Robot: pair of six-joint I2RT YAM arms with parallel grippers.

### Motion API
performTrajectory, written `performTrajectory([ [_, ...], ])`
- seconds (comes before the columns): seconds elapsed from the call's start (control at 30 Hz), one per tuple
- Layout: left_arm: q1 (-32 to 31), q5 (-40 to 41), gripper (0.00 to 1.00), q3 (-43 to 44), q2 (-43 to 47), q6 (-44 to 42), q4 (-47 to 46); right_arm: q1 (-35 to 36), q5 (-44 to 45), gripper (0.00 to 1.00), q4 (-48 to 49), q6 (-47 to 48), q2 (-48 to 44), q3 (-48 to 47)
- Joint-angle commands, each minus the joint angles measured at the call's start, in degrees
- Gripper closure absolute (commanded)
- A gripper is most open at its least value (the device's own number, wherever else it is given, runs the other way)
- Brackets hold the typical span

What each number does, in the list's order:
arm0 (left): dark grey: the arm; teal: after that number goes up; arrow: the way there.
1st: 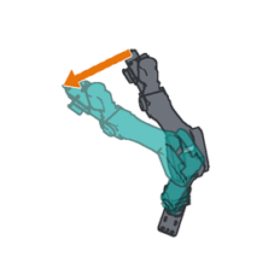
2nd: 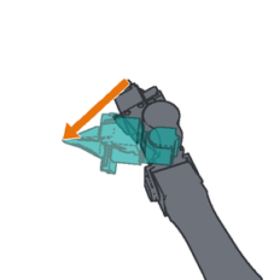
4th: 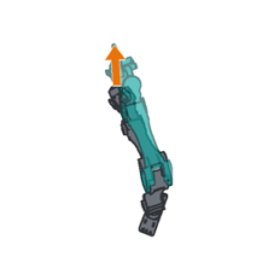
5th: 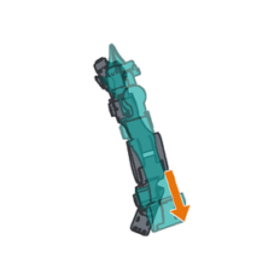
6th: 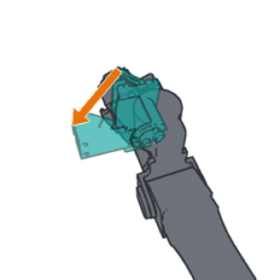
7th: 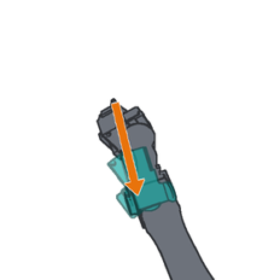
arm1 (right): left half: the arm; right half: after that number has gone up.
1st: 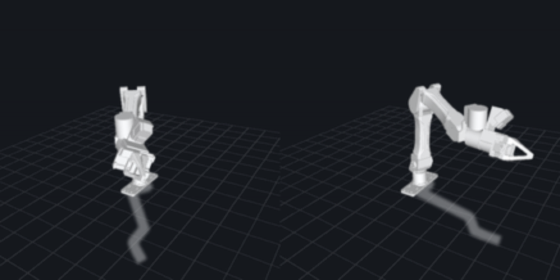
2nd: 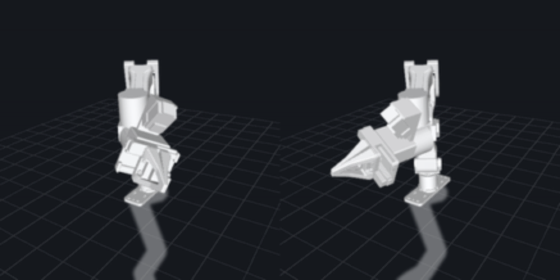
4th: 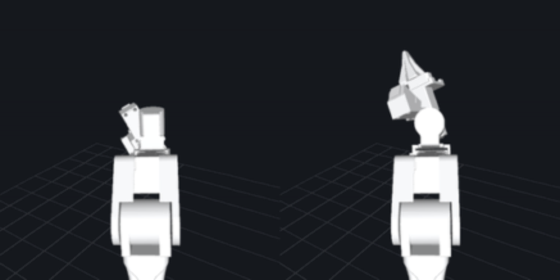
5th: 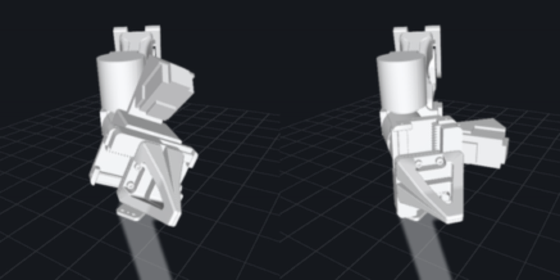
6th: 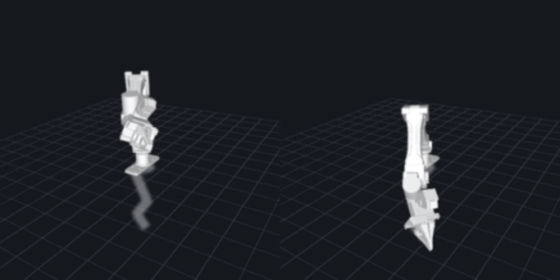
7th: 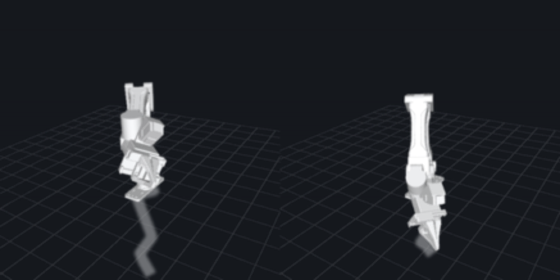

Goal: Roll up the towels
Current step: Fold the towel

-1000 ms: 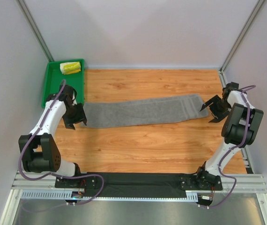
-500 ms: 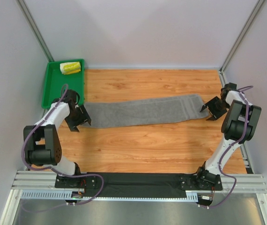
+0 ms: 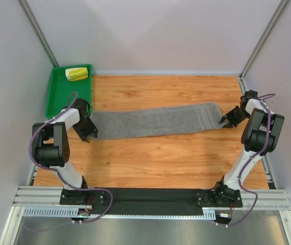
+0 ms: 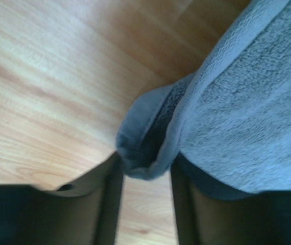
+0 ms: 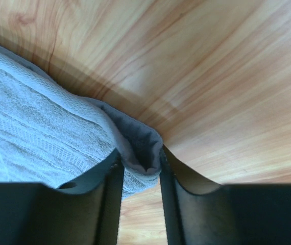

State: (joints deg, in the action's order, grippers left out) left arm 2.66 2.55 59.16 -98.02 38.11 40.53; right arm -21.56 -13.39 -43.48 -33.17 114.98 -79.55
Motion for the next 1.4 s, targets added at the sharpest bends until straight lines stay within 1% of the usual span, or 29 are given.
performTrajectory([
  [0.0,0.2,3.5,0.60,3.2,-2.2,1.1,-2.8,0.0,-0.3,0.73,1.9,-0.1,1.7,-0.1],
  [0.03,0.2,4.4,0.65,3.9,-3.0,0.9,-2.3,0.1,-0.4,0.79,2.0,-0.1,1.5,0.2],
  [0.07,0.2,4.9,0.78,5.3,-3.2,0.9,-2.0,0.1,-0.2,0.81,2.1,-0.1,1.2,0.4],
  [0.1,0.3,5.4,0.84,6.1,-3.4,0.7,-1.9,0.1,0.0,0.85,2.1,0.1,1.0,0.4],
  [0.13,0.2,5.5,0.91,6.7,-3.7,0.5,-1.6,0.0,0.2,0.91,1.8,0.2,0.9,0.3],
  [0.17,0.2,5.5,1.00,7.7,-3.8,0.3,-1.3,0.1,0.4,0.95,1.3,0.3,0.5,0.1],
  [0.2,0.2,4.9,1.00,8.1,-3.6,0.0,-1.1,0.0,0.5,0.99,1.0,0.5,0.2,0.0],
  [0.23,0.2,4.5,1.00,8.0,-2.7,-0.2,-1.1,-0.1,0.6,1.00,0.8,0.5,-0.1,-0.1],
  [0.3,0.2,3.3,1.00,7.6,-1.2,-0.8,-1.0,-0.1,0.6,1.00,-0.2,0.6,-1.9,-0.1],
  [0.37,0.0,3.1,1.00,6.7,2.3,-2.4,-0.5,-0.2,0.4,1.00,-1.9,1.0,-3.8,0.0],
  [0.47,-0.4,2.8,1.00,6.8,7.8,-4.4,1.8,-0.6,-0.1,1.00,-3.0,1.0,-9.5,1.0],
  [0.5,-0.5,2.6,1.00,7.3,9.1,-4.8,3.9,-0.7,-0.1,1.00,-3.5,1.0,-12.6,1.2],
  [0.57,-1.0,2.6,1.00,10.0,12.5,-6.3,6.5,-0.7,-0.7,1.00,-5.8,1.2,-15.1,0.5],
  [0.7,-1.2,1.9,1.00,16.1,17.9,-8.7,13.7,-1.2,-1.6,1.00,-10.2,1.9,-19.7,-4.3],
  [0.73,-1.2,1.2,1.00,18.9,18.4,-9.1,14.7,-1.3,-2.0,1.00,-10.8,2.0,-20.9,-5.3],
  [0.8,-1.2,-0.5,1.00,22.6,17.8,-10.2,18.3,-1.5,-2.9,1.00,-12.5,1.8,-21.4,-8.2],
  [0.83,-1.2,-1.0,1.00,26.1,17.3,-10.3,19.2,-1.5,-3.0,1.00,-13.9,1.9,-20.8,-11.9],
  [0.9,-1.2,-2.1,1.00,29.4,15.6,-10.9,20.8,-1.5,-3.7,1.00,-15.0,1.5,-19.0,-15.7],
  [0.93,-1.2,-2.1,1.00,32.2,13.6,-11.0,21.0,-1.5,-4.1,1.00,-15.5,1.4,-18.0,-19.8],
  [1.0,-1.2,-3.6,1.00,35.6,9.0,-11.2,22.0,-1.4,-5.9,1.00,-17.4,0.9,-13.8,-24.0],
  [1.03,-1.2,-4.2,1.00,39.0,7.2,-11.2,22.0,-1.4,-6.5,1.00,-17.6,0.7,-12.2,-25.7],
  [1.1,-1.2,-7.7,1.00,43.0,2.1,-11.3,22.5,-1.4,-8.7,1.00,-18.6,0.6,-8.2,-31.8],
  [1.13,-1.2,-8.7,1.00,47.8,0.5,-11.4,23.1,-1.4,-9.3,1.00,-19.8,0.8,-7.1,-33.8],
  [1.17,-1.3,-9.1,1.00,50.0,-0.7,-11.4,24.1,-1.4,-9.3,1.00,-20.5,1.1,-6.4,-37.5],
  [1.2,-1.3,-8.6,1.00,51.7,-1.8,-11.4,24.5,-1.6,-9.1,1.00,-21.4,1.5,-5.5,-38.7],
  [1.23,-1.3,-8.2,1.00,52.6,-1.6,-11.5,24.4,-1.6,-8.2,1.00,-21.7,2.3,-5.6,-39.1],
  [1.27,-1.3,-7.6,1.00,52.2,-1.1,-11.6,23.7,-1.7,-7.5,1.00,-21.4,2.7,-6.1,-37.3],
  [1.33,-1.3,-7.2,1.00,47.0,1.8,-11.7,22.7,-2.3,-7.0,1.00,-18.7,3.2,-9.3,-31.8],
  [1.37,-1.3,-7.6,1.00,44.1,3.1,-11.7,20.8,-2.5,-6.7,1.00,-17.1,3.5,-10.7,-23.3],
])
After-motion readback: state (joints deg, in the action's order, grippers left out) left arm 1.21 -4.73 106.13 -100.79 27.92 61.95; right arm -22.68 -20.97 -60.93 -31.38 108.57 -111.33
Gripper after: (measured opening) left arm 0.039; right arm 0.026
